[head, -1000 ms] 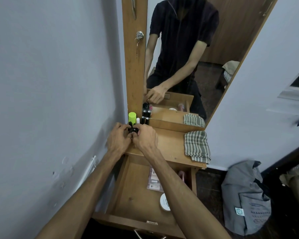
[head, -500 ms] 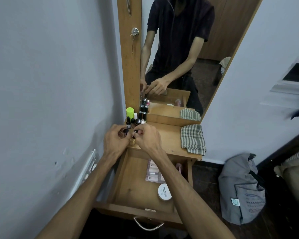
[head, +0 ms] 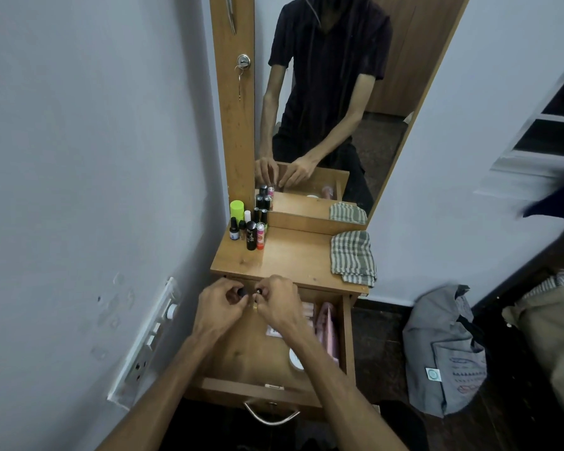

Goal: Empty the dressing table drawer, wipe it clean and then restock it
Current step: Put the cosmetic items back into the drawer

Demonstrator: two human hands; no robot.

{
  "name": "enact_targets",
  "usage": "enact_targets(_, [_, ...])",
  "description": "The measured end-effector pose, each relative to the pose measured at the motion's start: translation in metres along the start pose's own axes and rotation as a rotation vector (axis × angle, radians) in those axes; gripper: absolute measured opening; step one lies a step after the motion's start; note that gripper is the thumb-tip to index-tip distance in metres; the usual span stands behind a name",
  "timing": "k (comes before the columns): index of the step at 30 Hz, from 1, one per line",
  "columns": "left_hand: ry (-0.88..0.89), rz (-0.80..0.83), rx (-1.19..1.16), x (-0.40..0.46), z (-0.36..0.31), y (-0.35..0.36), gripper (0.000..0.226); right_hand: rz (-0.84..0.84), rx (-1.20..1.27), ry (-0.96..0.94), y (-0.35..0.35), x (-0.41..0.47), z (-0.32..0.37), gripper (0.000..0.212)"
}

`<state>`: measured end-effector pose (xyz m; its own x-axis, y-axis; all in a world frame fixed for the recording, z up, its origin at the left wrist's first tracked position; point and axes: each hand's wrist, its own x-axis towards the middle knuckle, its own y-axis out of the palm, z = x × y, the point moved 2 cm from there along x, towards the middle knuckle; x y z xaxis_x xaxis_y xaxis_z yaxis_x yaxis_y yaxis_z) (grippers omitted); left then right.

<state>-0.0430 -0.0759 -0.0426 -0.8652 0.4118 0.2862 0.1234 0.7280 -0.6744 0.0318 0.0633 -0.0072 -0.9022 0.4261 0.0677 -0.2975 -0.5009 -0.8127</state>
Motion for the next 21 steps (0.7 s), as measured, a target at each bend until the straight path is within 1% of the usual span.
enact_targets(3, [-0.027, 0.037, 0.041, -0.004, 0.007, 0.008, 0.023, -0.003, -0.023, 0.005, 0.016, -0.005, -0.002, 0.008])
enact_targets(9, [-0.054, 0.015, 0.09, 0.011, 0.017, 0.013, 0.02, 0.019, -0.039, -0.027, 0.034, 0.01, 0.004, 0.018])
enact_targets(14, [-0.072, -0.004, 0.069, 0.021, 0.023, 0.017, 0.024, 0.022, -0.088, -0.032, 0.043, 0.022, 0.004, 0.026])
enact_targets(21, [-0.065, -0.008, 0.093, 0.021, 0.027, 0.022, 0.023, 0.01, -0.06, -0.011, 0.055, 0.023, -0.001, 0.027])
